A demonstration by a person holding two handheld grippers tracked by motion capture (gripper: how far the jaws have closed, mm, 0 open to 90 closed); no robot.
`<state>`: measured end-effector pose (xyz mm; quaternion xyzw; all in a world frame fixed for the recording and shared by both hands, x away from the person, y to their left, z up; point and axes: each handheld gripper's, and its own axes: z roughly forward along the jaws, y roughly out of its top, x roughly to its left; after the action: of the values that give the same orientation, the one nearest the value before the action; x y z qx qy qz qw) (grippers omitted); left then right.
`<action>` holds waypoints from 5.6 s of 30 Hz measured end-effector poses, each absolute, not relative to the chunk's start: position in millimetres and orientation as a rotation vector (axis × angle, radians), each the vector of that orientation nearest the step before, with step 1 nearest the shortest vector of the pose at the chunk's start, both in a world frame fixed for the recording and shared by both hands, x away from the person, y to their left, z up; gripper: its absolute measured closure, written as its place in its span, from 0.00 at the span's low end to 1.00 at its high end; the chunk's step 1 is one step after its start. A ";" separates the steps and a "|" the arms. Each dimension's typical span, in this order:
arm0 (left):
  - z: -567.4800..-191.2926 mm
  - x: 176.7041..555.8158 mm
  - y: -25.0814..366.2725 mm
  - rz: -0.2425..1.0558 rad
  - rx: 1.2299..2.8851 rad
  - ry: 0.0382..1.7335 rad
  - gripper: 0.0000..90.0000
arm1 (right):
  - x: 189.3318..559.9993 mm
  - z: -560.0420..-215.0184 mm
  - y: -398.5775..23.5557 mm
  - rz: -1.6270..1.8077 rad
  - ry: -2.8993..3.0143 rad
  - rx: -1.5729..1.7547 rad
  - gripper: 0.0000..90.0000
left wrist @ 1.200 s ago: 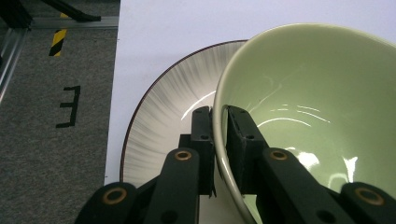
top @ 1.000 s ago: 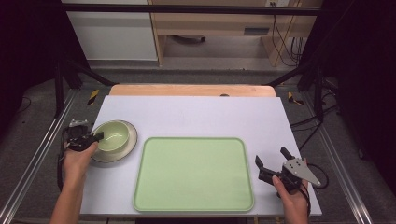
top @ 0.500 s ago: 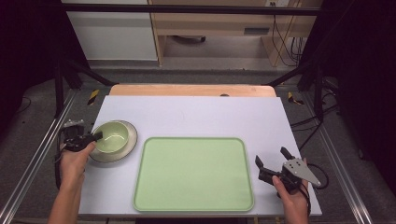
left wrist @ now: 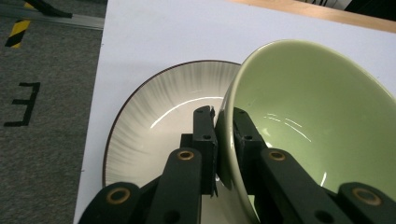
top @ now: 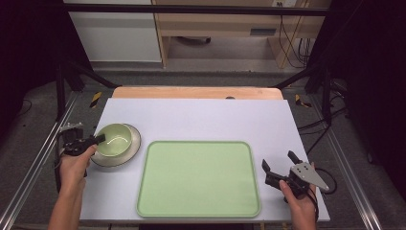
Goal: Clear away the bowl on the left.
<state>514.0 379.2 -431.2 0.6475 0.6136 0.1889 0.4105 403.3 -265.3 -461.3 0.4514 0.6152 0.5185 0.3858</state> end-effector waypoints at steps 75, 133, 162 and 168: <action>-399.1 505.2 312.2 0.368 1.729 1.291 0.91 | 400.0 -456.7 -262.4 1.290 1.509 1.023 0.06; -419.8 496.1 221.6 0.228 1.917 1.104 0.91 | 402.6 -458.6 -259.3 1.304 1.537 1.023 0.06; -427.4 490.4 193.8 0.179 1.974 1.052 0.91 | 402.4 -458.7 -258.3 1.311 1.553 1.024 0.06; -429.8 488.4 186.2 0.156 1.981 1.033 0.91 | 402.3 -458.7 -258.6 1.312 1.552 1.024 0.06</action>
<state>488.4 186.2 -429.8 0.7960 0.4151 0.0627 0.4360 402.3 -258.6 -458.7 0.4085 0.6191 0.5233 0.4195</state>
